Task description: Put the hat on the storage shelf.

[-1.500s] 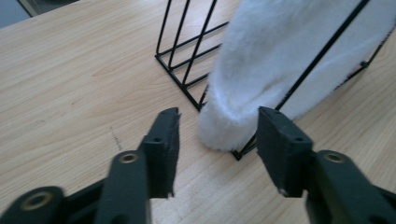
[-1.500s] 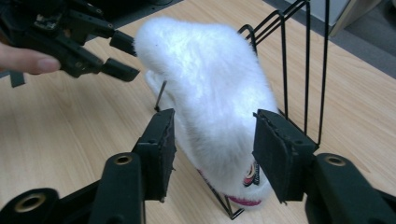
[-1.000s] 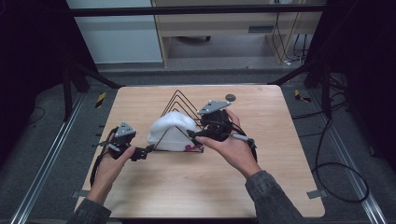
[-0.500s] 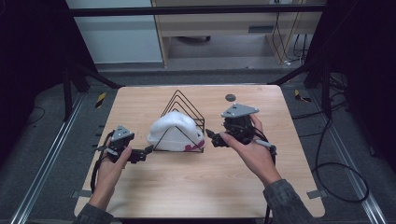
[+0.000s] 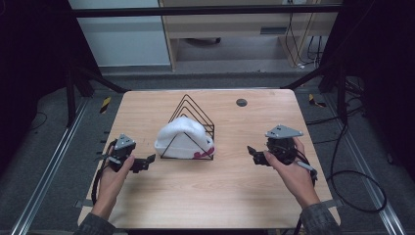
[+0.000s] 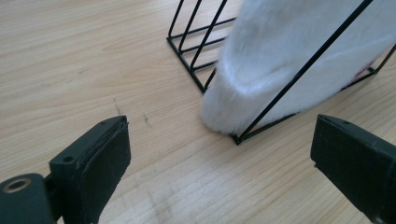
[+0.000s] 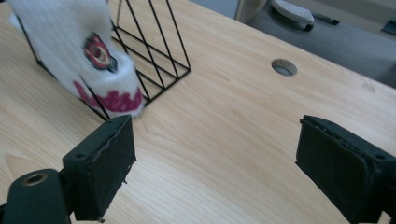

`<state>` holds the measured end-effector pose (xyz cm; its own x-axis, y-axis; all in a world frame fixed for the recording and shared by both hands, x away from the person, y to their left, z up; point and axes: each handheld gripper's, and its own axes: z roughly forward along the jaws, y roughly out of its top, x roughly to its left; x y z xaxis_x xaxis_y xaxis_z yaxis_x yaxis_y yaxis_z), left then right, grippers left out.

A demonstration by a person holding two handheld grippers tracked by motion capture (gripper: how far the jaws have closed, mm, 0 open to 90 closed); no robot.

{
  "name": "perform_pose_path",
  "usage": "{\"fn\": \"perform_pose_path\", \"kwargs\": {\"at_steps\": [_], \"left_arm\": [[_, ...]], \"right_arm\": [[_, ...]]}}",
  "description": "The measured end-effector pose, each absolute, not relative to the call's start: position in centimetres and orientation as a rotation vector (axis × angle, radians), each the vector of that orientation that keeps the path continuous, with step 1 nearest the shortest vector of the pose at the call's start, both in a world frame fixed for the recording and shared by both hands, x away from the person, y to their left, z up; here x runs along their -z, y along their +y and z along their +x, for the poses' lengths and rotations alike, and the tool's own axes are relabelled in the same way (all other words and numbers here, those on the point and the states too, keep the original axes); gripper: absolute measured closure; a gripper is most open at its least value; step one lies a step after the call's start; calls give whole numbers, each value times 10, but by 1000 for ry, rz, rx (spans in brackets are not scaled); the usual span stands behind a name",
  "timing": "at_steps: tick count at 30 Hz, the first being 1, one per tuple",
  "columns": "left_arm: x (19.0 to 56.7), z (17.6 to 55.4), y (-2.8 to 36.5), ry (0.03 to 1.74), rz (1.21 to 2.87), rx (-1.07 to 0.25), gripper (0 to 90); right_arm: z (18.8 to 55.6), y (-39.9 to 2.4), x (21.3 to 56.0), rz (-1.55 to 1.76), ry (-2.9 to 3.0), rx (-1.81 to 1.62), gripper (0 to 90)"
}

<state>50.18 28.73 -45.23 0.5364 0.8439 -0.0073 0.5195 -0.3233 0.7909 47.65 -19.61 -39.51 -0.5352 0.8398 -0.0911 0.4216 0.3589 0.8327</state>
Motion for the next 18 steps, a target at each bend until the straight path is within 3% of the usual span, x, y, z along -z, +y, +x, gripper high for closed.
{"fn": "perform_pose_path", "kwargs": {"at_steps": [18], "left_arm": [[488,511,305,1175,2088,-453,46]], "right_arm": [[472,-228,472,1315,2105,-1052,123]]}}
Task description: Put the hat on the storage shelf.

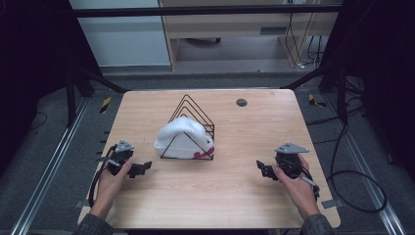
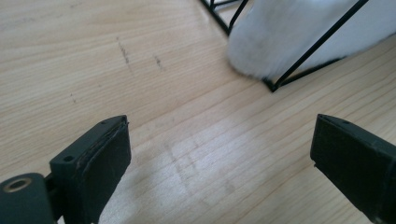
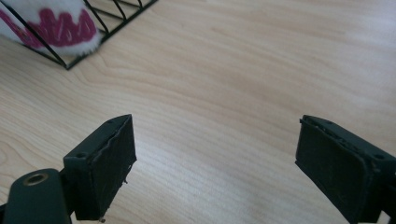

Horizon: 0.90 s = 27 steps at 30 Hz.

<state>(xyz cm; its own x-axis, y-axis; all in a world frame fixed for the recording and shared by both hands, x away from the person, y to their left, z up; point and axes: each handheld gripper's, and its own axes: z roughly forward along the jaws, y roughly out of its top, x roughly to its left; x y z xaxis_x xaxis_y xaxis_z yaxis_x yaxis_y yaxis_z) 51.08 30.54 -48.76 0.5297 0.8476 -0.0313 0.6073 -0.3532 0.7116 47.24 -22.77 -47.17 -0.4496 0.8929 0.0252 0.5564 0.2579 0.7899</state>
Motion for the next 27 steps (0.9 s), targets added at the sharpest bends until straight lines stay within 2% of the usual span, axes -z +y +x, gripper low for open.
{"fn": "perform_pose_path", "kwargs": {"at_steps": [11,14,27], "left_arm": [[500,515,307,1208,2119,-441,41],[503,515,305,1186,2143,-489,8],[508,514,304,1167,2111,-510,0]], "right_arm": [[482,-228,490,1376,2096,-1024,119],[487,-227,492,1380,2088,-1022,121],[499,-204,505,1446,2084,-1011,124]]}}
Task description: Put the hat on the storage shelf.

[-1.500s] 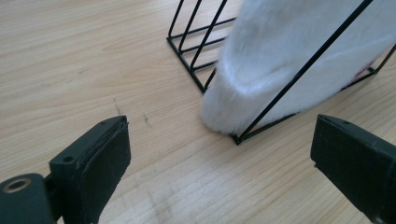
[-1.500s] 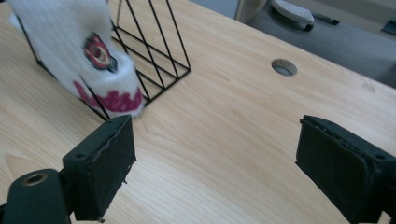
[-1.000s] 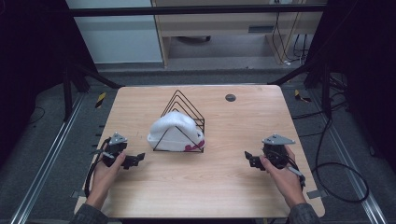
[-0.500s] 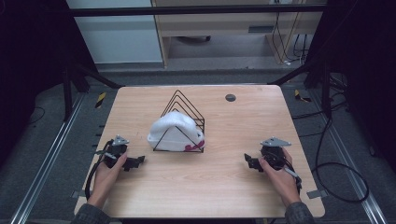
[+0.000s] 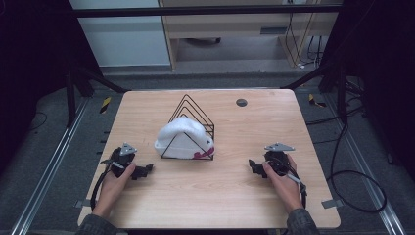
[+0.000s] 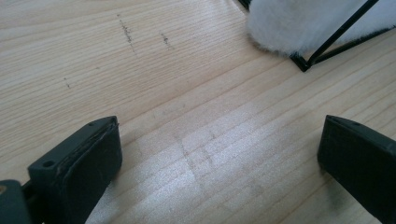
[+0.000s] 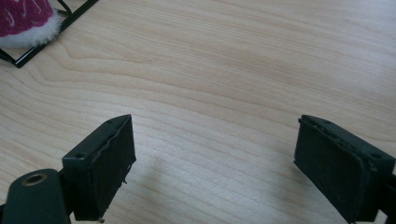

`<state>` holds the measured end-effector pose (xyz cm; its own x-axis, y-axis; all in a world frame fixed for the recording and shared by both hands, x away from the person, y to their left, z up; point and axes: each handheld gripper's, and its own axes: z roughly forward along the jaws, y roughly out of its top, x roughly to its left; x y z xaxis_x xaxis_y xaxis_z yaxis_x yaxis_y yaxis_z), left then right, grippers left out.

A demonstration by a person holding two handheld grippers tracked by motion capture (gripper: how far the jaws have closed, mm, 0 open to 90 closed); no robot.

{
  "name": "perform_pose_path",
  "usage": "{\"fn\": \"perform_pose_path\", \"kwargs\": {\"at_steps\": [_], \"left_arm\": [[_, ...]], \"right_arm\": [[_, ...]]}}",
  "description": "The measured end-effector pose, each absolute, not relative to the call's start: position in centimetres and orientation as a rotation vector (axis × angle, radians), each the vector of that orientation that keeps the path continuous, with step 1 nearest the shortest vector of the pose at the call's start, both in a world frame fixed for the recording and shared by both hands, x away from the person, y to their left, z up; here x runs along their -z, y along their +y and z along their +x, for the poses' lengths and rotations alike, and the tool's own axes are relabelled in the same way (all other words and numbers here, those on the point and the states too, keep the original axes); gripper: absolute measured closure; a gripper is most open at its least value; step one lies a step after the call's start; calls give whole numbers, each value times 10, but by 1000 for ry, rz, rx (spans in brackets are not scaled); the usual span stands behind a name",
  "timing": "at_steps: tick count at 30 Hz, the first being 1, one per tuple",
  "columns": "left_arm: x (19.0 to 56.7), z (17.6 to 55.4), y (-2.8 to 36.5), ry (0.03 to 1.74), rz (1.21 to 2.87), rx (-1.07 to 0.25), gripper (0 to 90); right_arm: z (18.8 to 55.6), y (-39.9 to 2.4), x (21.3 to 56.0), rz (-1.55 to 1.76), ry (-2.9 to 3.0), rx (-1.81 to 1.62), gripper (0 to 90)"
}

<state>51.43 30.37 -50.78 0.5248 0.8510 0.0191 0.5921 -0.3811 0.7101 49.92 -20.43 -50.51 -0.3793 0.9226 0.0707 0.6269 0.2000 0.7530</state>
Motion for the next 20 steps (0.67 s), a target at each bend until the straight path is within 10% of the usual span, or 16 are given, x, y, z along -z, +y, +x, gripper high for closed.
{"fn": "perform_pose_path", "kwargs": {"at_steps": [20], "left_arm": [[508,510,303,1152,2115,-509,0]], "right_arm": [[483,-182,512,1417,2082,-914,75]]}}
